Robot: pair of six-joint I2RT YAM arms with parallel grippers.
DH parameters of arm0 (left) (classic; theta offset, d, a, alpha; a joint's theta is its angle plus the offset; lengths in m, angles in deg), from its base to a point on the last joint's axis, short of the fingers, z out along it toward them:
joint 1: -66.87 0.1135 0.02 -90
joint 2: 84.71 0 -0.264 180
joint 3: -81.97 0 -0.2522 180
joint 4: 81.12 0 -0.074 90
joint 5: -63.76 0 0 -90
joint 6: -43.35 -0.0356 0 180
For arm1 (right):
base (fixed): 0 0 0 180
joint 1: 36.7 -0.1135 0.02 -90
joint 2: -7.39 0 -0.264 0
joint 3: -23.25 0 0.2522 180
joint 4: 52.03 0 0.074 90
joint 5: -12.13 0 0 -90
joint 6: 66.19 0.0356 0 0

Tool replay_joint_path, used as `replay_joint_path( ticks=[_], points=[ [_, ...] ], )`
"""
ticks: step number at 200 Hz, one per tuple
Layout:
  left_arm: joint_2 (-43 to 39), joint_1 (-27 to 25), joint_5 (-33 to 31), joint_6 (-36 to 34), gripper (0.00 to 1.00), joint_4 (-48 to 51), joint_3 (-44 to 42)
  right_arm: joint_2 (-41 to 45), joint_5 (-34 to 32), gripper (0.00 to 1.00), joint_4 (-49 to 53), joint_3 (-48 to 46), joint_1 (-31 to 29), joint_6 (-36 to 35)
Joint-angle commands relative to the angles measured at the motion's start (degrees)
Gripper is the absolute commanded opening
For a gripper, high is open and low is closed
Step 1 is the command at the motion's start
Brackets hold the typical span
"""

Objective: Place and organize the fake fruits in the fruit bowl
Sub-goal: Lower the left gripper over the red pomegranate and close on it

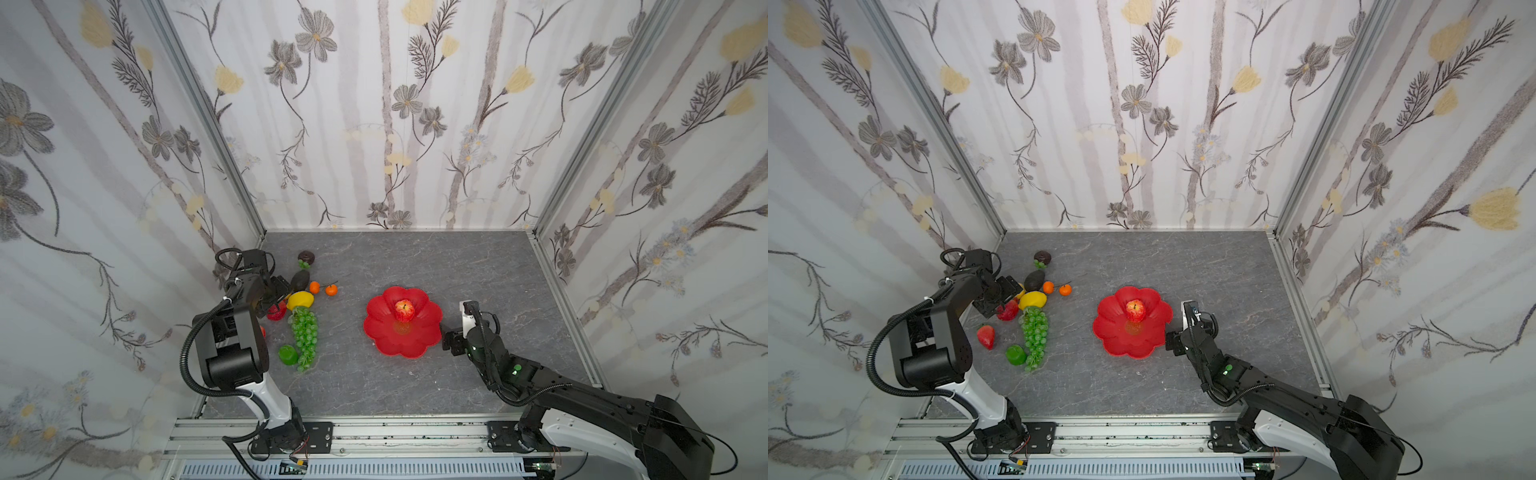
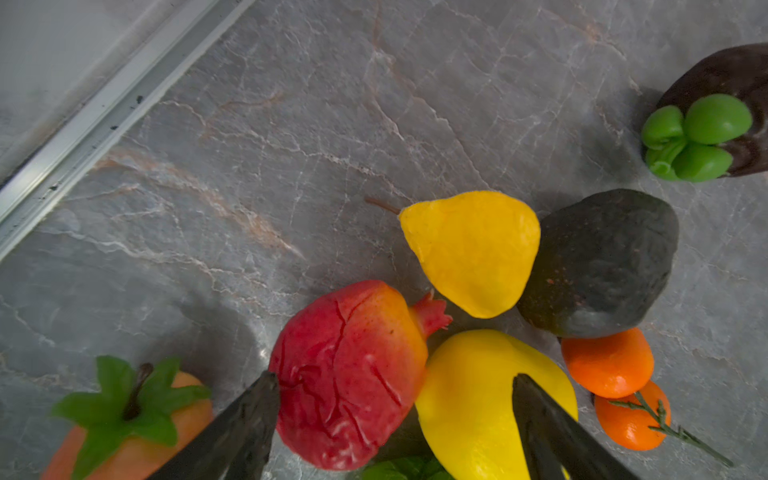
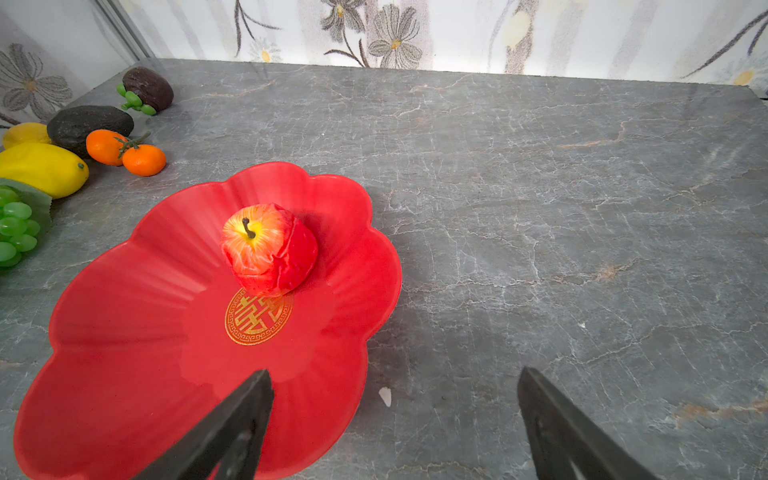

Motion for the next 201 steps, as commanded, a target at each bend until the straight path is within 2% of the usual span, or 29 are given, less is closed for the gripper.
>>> replay_joint_path(
  ticks=[1,56,76,89,116,201],
  points=[
    [0.69,0.05,2.96,-0.02,0.85,0.82,0.36,-0.55,-0.11,0.92,-2.71,0.57,0.04,-0.72],
    [-3.66,-1.0,2.75,1.04,0.79,1.24,-2.68,-2.43,0.06,0.92,-2.69,1.32,0.04,-0.81],
    [-4.31,-1.0,1.02,1.01,0.82,1.48,-3.11,-3.01,0.03,0.92,-2.64,1.66,0.07,-0.88],
    [-3.75,-0.92,-0.55,1.02,0.86,2.09,-2.58,-3.11,0.05,0.92,-2.6,1.57,0.06,-0.81],
    [-2.43,-0.48,-1.87,1.66,0.85,1.84,-1.83,-3.17,0.04,0.92,-2.67,1.59,0.04,-0.84],
    [3.56,0.23,2.16,2.91,0.72,-0.31,0.22,-4.16,0.08,0.92,-2.4,2.04,0.04,-0.89]
  ],
)
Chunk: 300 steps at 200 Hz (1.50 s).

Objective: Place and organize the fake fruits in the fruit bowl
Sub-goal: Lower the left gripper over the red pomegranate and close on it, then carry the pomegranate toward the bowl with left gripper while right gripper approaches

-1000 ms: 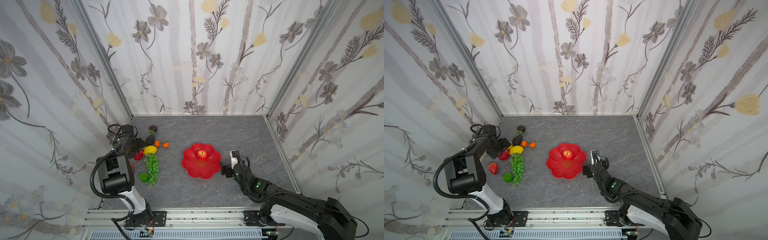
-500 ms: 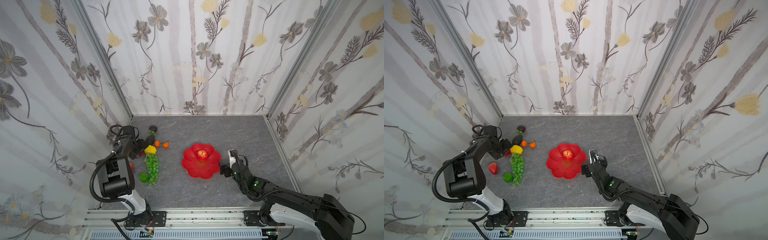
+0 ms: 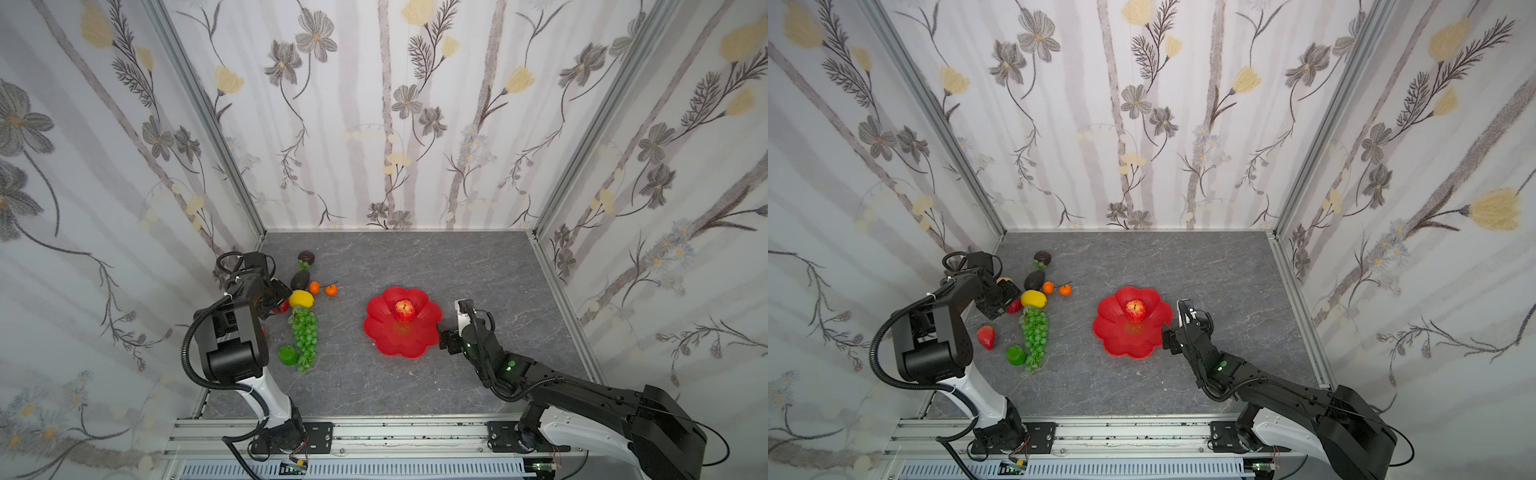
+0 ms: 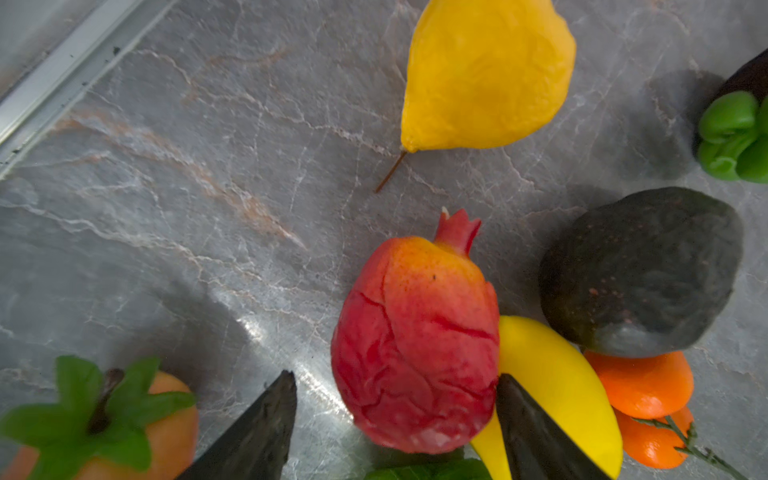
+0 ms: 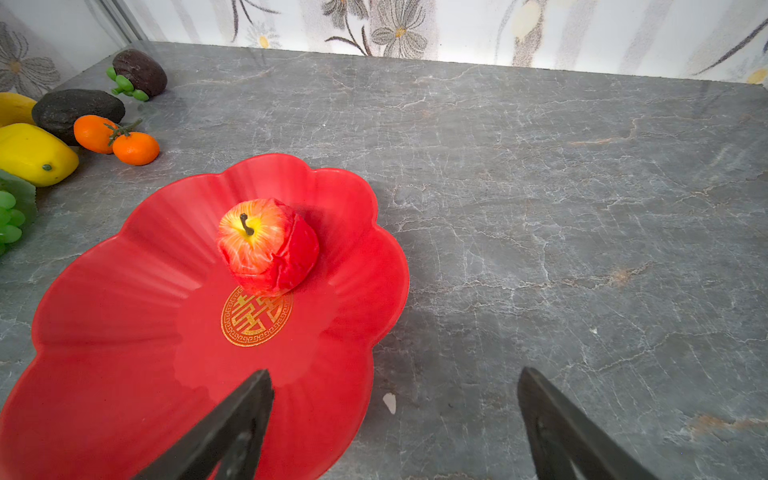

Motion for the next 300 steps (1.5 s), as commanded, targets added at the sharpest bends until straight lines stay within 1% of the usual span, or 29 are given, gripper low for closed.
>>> replay_joint_path(
  ticks=[1,33,78,106,158,192,212,236,254,277,300],
  points=[
    [1.17,0.03,1.43,0.74,0.72,-1.22,0.39,-0.16,-0.12,0.92,-1.35,0.51,0.02,-0.68],
    [1.77,0.09,2.6,0.95,0.64,-1.66,0.03,-0.28,-0.13,0.92,-1.36,0.65,0.02,-0.72],
    [-0.64,0.03,2.19,1.38,0.6,-2.1,-1.08,-0.45,-0.18,0.92,-1.45,0.66,0.06,-0.72],
    [-3.6,0.03,1.15,1.74,0.59,-3.17,-3.17,-0.44,-0.26,0.92,-1.44,0.65,0.06,-0.72],
    [-10.91,-0.9,0.84,2.44,0.54,-6.06,-8.67,-0.6,-0.02,0.92,-1.6,0.65,0.06,-0.6],
    [-21.05,-3.23,2.91,2.11,0.52,-9.19,-13.16,-0.3,0.58,0.92,-1.5,0.62,0.01,0.3],
    [-28.37,-7.15,4.03,0.63,0.5,-11.28,-15.75,0.82,1.43,0.92,1.09,1.9,0.06,2.26],
    [-36.7,-15.26,4.58,-2.17,0.5,-13.59,-18.04,3.15,3.5,0.93,4.97,4.52,0.19,5.27],
    [-41.6,-21.61,6.94,-3.35,0.5,-18.34,-20.89,5.19,5.91,0.93,6.93,6.13,0.46,8.55],
    [-45.15,-30.16,8.65,-3.94,0.5,-24.93,-24.18,7.62,10.8,0.93,7.52,6.79,1.25,13.73],
    [-45.51,-38.21,10.31,-4.19,0.49,-33.79,-27.71,9.42,15.44,0.93,7.56,6.71,1.5,18.93]
  ],
)
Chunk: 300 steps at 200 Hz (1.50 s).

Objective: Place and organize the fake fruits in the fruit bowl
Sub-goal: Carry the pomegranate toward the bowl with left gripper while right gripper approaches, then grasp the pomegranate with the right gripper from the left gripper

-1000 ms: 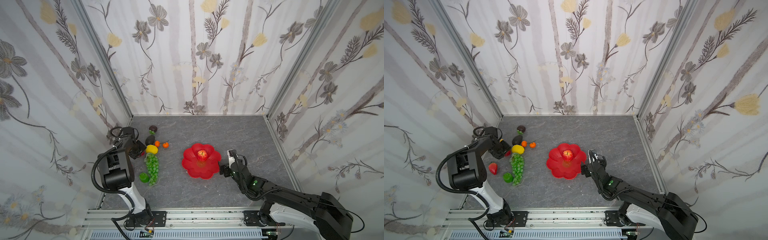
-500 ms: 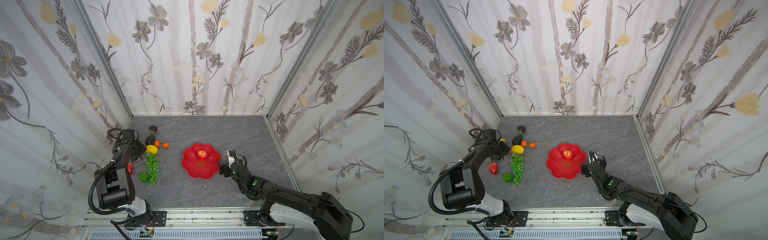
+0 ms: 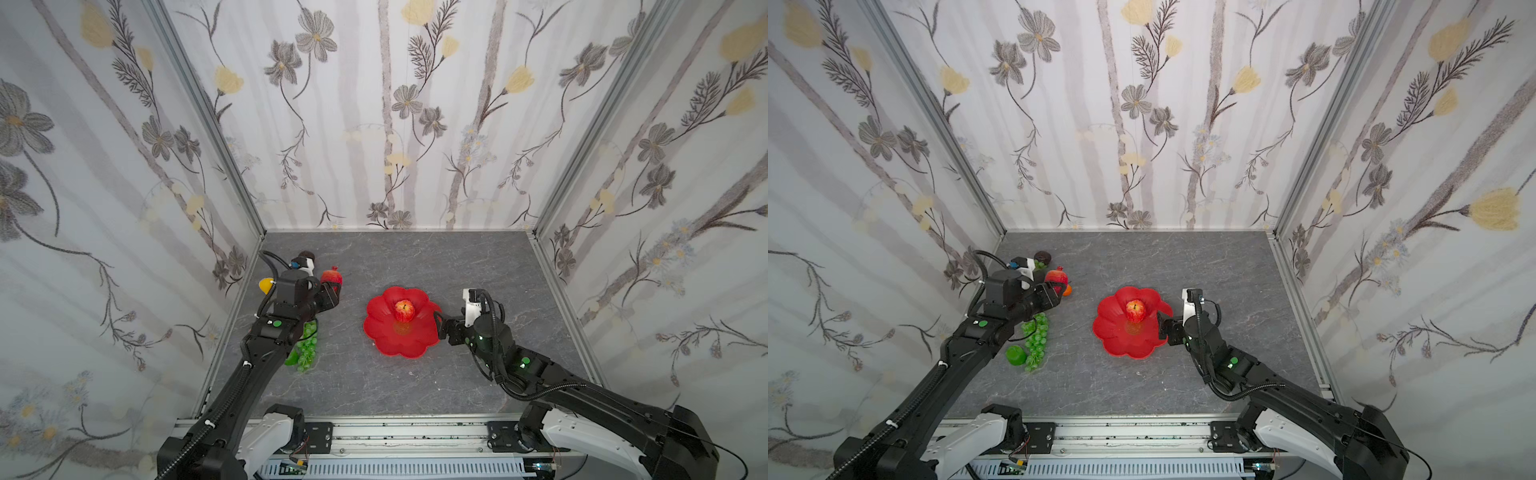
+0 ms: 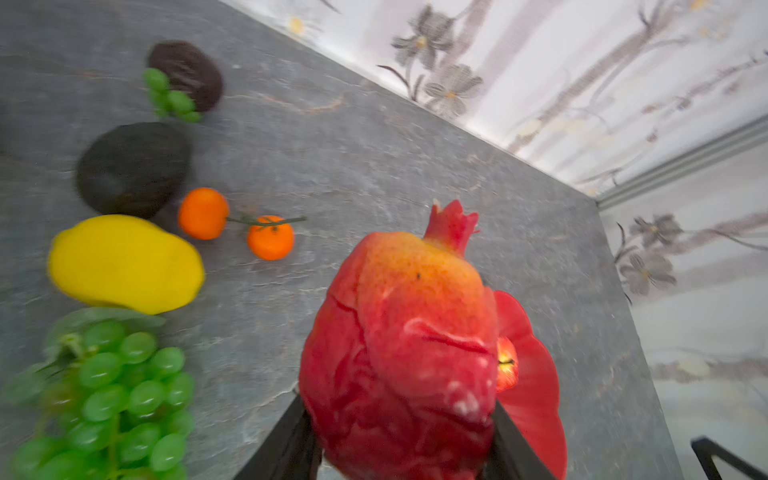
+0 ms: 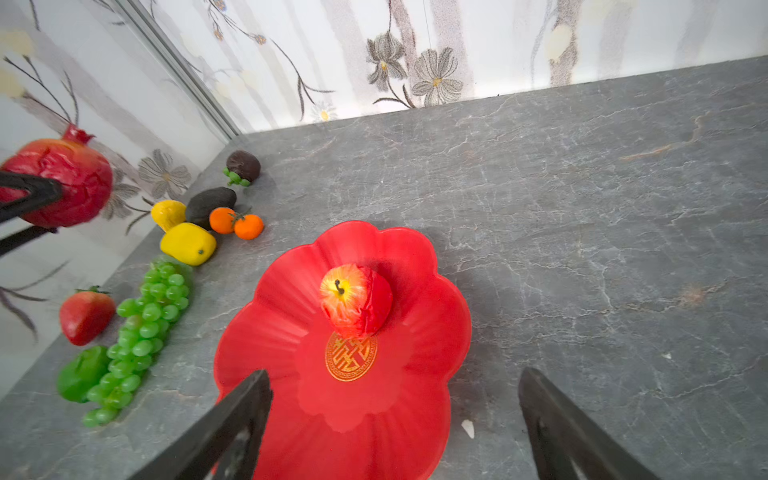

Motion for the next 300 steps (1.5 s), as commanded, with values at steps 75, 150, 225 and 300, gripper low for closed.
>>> replay_joint_path(
  ticks=[75,150,225,300],
  points=[
    [11.24,-27.31,-0.14,-6.85,0.47,-34.59,-7.29,3.73,17.41,0.93,-4.72,-1.93,2.46,17.61],
    [18.76,-35.86,-0.52,-13.21,0.48,-42.95,-8.18,2.66,23.25,0.91,-8.82,-2.21,2.46,21.86],
    [20.05,-37.43,1.66,-15.67,0.49,-44.53,-8.89,1.45,23.62,0.76,-8.71,-1.64,2.46,21.62],
    [20.4,-37.99,2.2,-16.92,0.51,-44.34,-8.99,0.23,22.3,0.54,-5.0,0.52,2.46,19.76]
  ],
)
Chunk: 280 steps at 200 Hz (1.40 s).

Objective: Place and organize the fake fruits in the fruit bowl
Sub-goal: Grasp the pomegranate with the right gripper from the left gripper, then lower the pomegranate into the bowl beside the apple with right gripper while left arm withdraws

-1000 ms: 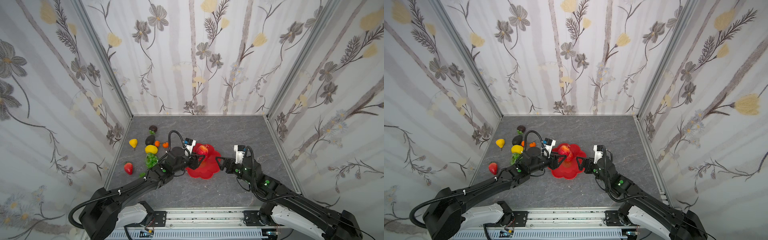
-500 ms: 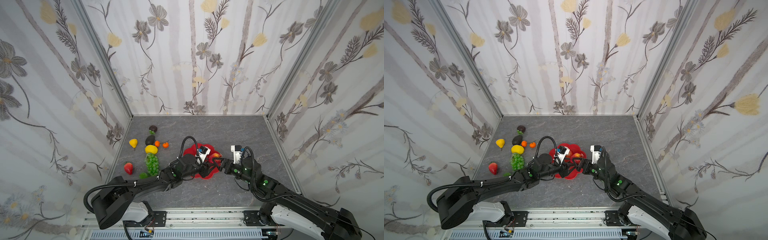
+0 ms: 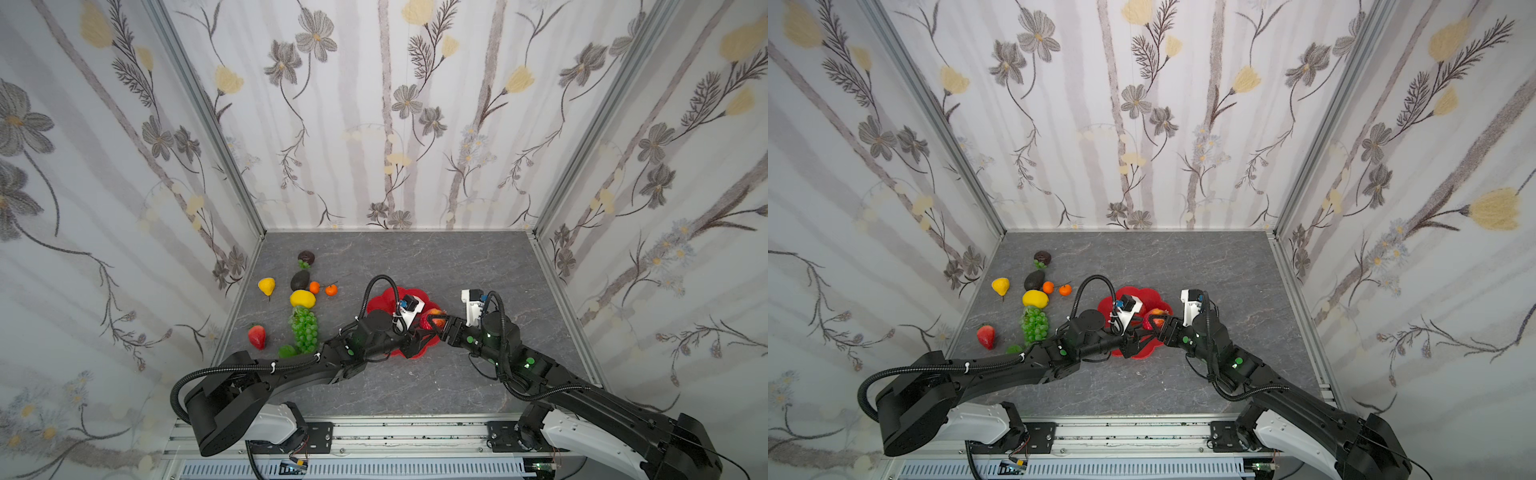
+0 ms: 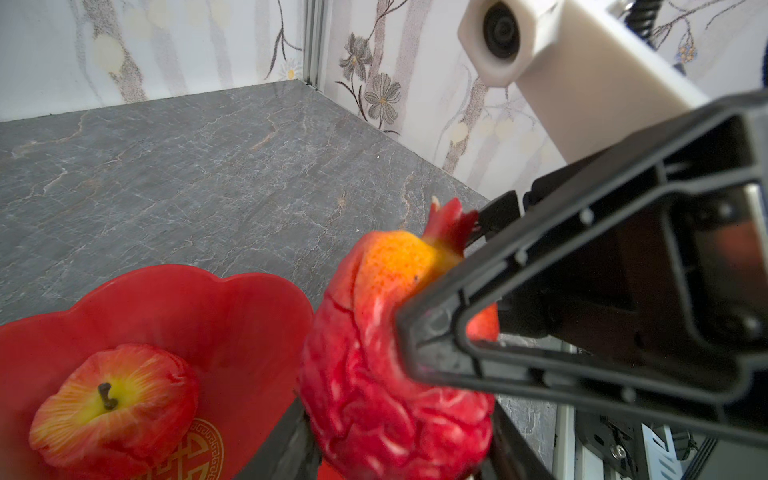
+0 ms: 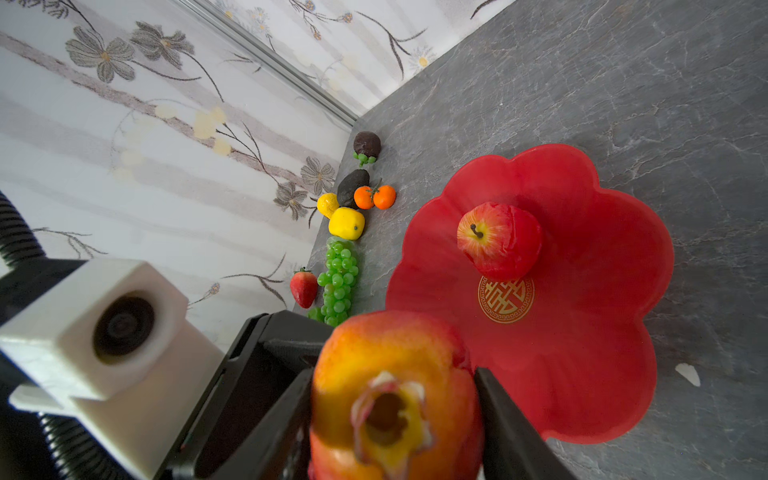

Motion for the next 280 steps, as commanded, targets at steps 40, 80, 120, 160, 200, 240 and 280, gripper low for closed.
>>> replay_joint_path(
  ticks=[40,80,120,160,200,240,280],
  points=[
    [-0.71,-0.33,1.19,-2.81,0.63,2.32,0.96,-0.95,-0.6,0.48,0.11,2.26,-0.27,-2.47],
    [-7.05,0.15,-6.0,1.09,0.86,6.69,-0.9,-3.63,-8.19,0.46,5.8,5.82,-1.63,-7.96],
    [-21.98,0.43,-10.69,6.29,0.93,10.46,-7.83,-10.53,-15.76,0.45,7.03,8.15,-1.59,-13.72],
    [-35.26,0.58,-18.3,7.85,0.97,17.74,-13.15,-20.47,-18.7,0.44,4.56,11.33,-1.63,-17.07],
    [-41.4,0.88,-22.5,10.57,0.99,16.74,-18.66,-30.02,-19.84,0.43,1.59,13.85,-1.64,-18.57],
    [-43.2,1.98,-22.73,12.14,1.0,15.33,-20.93,-35.75,-21.53,0.43,-2.72,13.85,-1.64,-17.29],
    [-43.5,2.65,-22.35,12.5,1.0,15.21,-21.26,-38.8,-23.07,0.44,-4.3,15.62,-1.64,-16.28]
  ],
)
